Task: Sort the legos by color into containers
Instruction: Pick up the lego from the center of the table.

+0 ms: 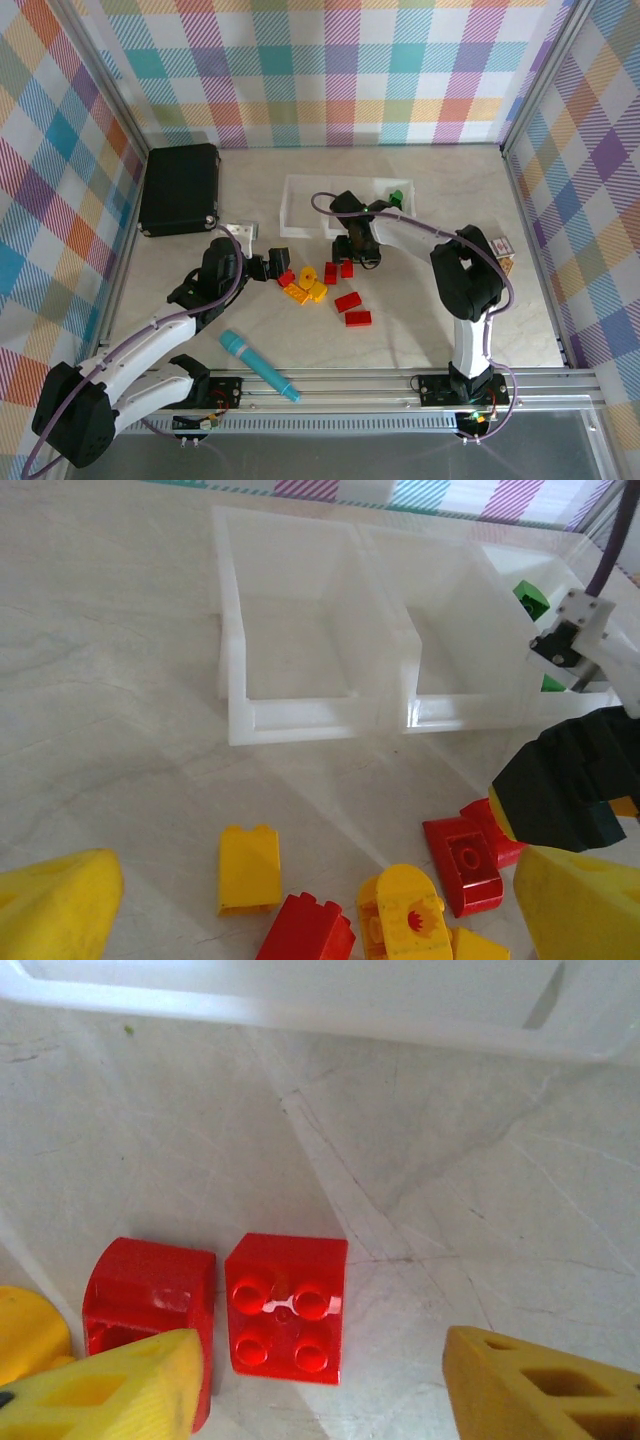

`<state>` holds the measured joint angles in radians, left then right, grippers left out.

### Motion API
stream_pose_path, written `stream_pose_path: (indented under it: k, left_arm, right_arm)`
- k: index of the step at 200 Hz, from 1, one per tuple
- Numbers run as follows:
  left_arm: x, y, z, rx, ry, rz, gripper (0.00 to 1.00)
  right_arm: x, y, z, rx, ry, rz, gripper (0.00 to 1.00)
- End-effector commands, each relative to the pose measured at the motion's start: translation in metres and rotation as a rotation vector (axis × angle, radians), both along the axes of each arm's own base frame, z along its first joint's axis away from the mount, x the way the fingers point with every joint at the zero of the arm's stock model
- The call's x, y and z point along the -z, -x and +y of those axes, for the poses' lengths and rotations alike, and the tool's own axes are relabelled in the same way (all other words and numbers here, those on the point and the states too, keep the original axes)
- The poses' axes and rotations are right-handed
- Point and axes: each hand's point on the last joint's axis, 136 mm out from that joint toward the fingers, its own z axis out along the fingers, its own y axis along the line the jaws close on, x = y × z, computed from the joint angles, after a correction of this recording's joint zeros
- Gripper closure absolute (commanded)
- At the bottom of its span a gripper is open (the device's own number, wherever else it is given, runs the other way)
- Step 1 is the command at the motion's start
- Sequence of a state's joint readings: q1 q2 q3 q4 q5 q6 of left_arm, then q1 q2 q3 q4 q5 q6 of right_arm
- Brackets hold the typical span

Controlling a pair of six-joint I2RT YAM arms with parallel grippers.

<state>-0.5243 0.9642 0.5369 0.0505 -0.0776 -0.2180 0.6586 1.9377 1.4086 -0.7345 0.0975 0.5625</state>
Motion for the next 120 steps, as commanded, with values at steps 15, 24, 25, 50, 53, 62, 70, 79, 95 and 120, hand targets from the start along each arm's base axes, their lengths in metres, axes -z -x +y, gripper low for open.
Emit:
stream_pose_path:
  k: [15, 24, 25, 50, 53, 62, 70, 79, 95, 120]
  left_arm:
    - [0.005, 0.005, 0.003, 0.0, -0.021, 0.0, 0.0]
    - [0.006, 0.005, 0.003, 0.0, -0.022, 0.0, 0.0]
    - [0.006, 0.005, 0.003, 0.001, -0.023, 0.0, 0.0]
    - [0.005, 0.005, 0.003, 0.001, -0.023, -0.009, 0.0]
    - [0.005, 0.005, 0.003, 0.001, -0.023, -0.008, 0.0]
    - [0.005, 0.005, 0.004, 0.001, -0.023, -0.009, 0.0]
    - [0.005, 0.005, 0.004, 0.0, -0.024, -0.009, 0.0]
    - [0.005, 0.005, 0.004, 0.0, -0.025, -0.01, 0.0]
    - [0.005, 0.005, 0.004, 0.002, -0.025, -0.01, 0.0]
    - [0.005, 0.005, 0.004, 0.001, -0.023, -0.011, 0.0]
  right_arm:
    - [0.008, -0.001, 0.005, -0.026, 0.036, 0.017, 0.41]
    - [0.01, -0.001, 0.006, -0.028, 0.04, 0.02, 0.41]
    - [0.011, -0.001, 0.006, -0.03, 0.041, 0.02, 0.41]
    - [0.015, 0.0, 0.008, -0.038, 0.051, 0.028, 0.43]
    - [0.016, 0.0, 0.007, -0.037, 0.054, 0.029, 0.43]
    - [0.018, 0.0, 0.007, -0.038, 0.06, 0.031, 0.44]
    - [0.019, 0.0, 0.006, -0.04, 0.068, 0.03, 0.45]
    - [0.02, 0.0, 0.005, -0.041, 0.075, 0.033, 0.45]
    - [0.023, 0.0, 0.004, -0.041, 0.081, 0.035, 0.46]
    - [0.027, 0.0, 0.003, -0.044, 0.096, 0.045, 0.46]
